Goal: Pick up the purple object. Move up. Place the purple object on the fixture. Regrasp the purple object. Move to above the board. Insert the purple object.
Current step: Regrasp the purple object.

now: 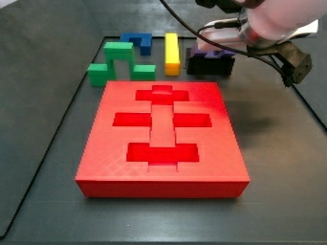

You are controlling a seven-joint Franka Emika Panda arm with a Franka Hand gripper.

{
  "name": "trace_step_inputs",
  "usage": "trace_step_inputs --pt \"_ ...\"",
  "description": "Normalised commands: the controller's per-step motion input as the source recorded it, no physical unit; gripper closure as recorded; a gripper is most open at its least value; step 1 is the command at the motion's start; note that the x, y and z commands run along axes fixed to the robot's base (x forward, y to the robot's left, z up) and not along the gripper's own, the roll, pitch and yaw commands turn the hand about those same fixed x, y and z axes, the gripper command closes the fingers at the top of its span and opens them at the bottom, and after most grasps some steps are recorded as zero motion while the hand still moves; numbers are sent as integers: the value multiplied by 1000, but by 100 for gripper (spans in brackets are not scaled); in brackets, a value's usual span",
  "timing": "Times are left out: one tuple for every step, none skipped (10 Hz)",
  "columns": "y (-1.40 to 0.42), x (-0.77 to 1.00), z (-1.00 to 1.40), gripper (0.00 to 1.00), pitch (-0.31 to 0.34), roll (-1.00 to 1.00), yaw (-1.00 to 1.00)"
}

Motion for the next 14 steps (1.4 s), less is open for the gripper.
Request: trace_step_inputs --pt "0 0 -37 0 26 206 0" --pt "29 0 0 0 0 -71 0" --pt "109 157 -157 0 57 0 3" --pt "63 180 -166 0 143 194 0" --pt "0 0 0 0 0 6 0" --pt "0 0 0 0 0 40 0" --pt "0 0 0 0 0 43 0" --pt "0 0 0 100 0 0 0" --pt "0 0 0 100 0 0 0" --pt "0 0 0 100 0 0 0" --pt "0 0 0 100 0 0 0" --pt "0 0 0 100 0 0 0" --pt "0 0 0 100 0 0 0" --pt "0 0 0 100 0 0 0"
